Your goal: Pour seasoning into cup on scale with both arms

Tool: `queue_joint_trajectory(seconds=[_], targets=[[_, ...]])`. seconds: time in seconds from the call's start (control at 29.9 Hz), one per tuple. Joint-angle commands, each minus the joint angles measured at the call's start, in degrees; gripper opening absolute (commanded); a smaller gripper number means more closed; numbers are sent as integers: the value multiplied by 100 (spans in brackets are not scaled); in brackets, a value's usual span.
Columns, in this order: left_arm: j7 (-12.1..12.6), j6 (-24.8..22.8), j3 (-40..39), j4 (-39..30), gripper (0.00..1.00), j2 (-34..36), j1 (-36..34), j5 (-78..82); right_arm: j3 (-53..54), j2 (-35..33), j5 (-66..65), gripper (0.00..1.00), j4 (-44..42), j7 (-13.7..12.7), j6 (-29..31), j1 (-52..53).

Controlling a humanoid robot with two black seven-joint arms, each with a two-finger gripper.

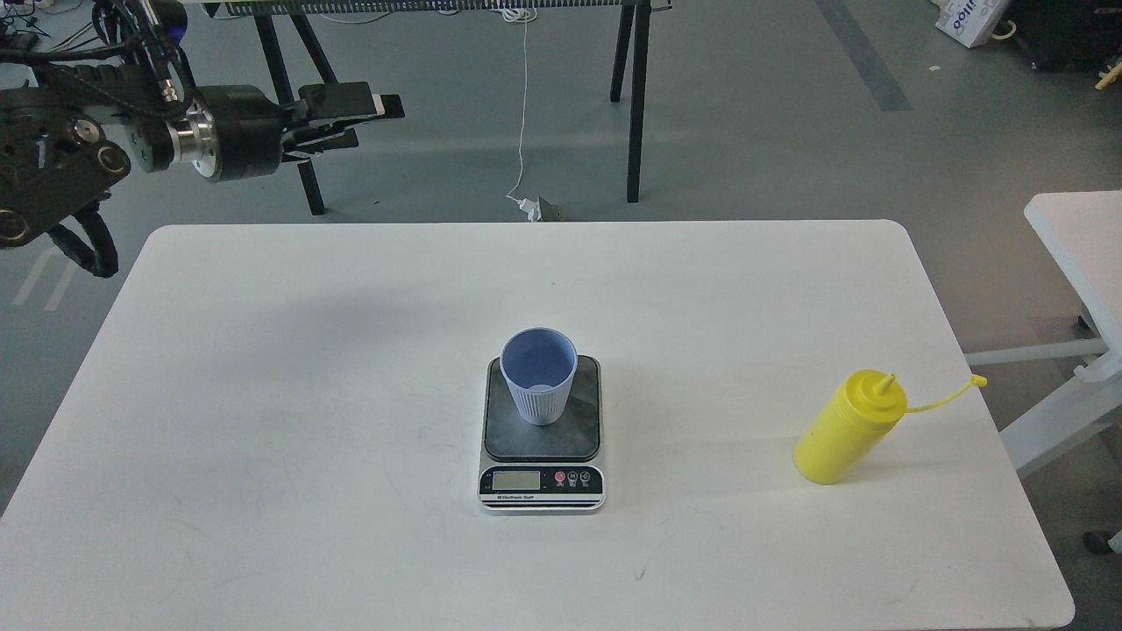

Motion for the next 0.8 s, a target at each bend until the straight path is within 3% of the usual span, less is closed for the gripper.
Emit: queue_joint_trajectory(seconds=[0.0, 0.23, 0.33, 0.77], targets=[[0, 0, -3, 8, 97, 139, 81, 1, 205, -40, 4, 99, 173, -467, 434, -846], [0, 0, -3, 8, 97, 157, 160, 1, 179, -137, -49, 99, 673, -1022, 1216, -2428], [0, 0, -3, 8, 97, 157, 178, 1, 179, -137, -49, 99, 972, -1057, 1486, -3105], [0, 0, -12, 8, 97, 174, 556, 10, -672, 12, -49, 100, 1369, -1137, 1486, -5778]])
